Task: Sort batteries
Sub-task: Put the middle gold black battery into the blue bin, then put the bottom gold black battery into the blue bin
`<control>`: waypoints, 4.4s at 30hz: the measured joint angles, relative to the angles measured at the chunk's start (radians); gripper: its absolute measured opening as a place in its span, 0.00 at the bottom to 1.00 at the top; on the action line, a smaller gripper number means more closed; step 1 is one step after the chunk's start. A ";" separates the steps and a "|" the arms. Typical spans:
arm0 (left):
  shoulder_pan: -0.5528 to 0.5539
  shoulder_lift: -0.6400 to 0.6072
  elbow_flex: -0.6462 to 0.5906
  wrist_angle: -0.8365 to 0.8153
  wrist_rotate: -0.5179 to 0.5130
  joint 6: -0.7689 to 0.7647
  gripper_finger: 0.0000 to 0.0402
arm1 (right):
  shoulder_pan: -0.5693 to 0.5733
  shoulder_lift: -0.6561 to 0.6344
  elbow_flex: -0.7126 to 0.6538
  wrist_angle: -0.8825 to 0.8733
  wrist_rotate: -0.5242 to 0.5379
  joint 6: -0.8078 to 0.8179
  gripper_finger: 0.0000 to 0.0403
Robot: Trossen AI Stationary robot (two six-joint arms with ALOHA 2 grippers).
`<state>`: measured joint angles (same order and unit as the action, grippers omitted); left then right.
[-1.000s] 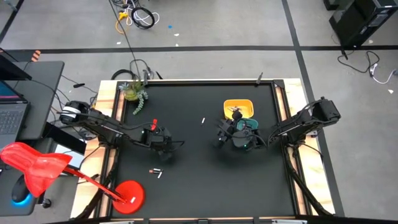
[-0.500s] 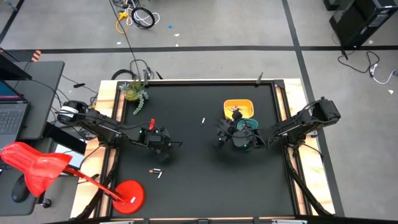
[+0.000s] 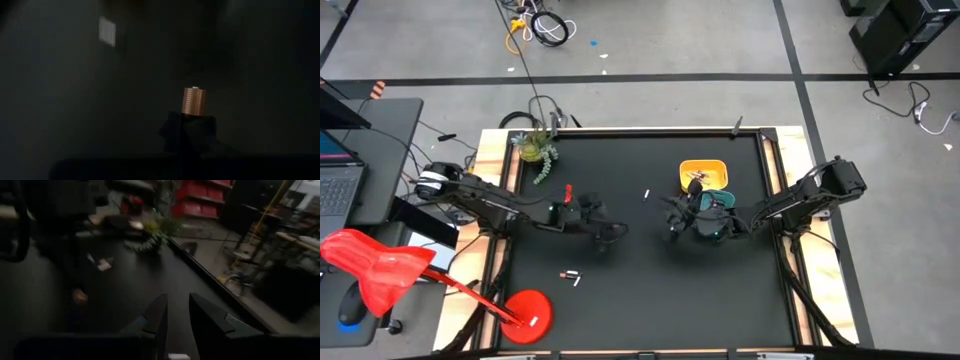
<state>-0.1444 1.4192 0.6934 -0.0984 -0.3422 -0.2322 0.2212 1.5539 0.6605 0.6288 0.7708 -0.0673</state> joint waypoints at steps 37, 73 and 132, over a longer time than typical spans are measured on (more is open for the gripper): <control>0.164 0.005 0.006 0.936 0.296 0.235 0.00 | -0.081 -0.001 0.022 0.506 -0.380 -0.128 0.38; 0.164 0.002 0.041 0.793 0.164 0.283 0.22 | -0.230 0.000 0.022 0.448 -0.634 -0.046 0.11; -0.026 -0.003 0.248 -0.662 0.476 0.022 0.46 | 0.121 -0.362 -0.082 -0.880 0.508 0.743 0.27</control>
<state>-0.1708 1.4166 0.9411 -0.7606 0.1343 -0.2105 0.3419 1.1920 0.5786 -0.2515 1.2788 0.6754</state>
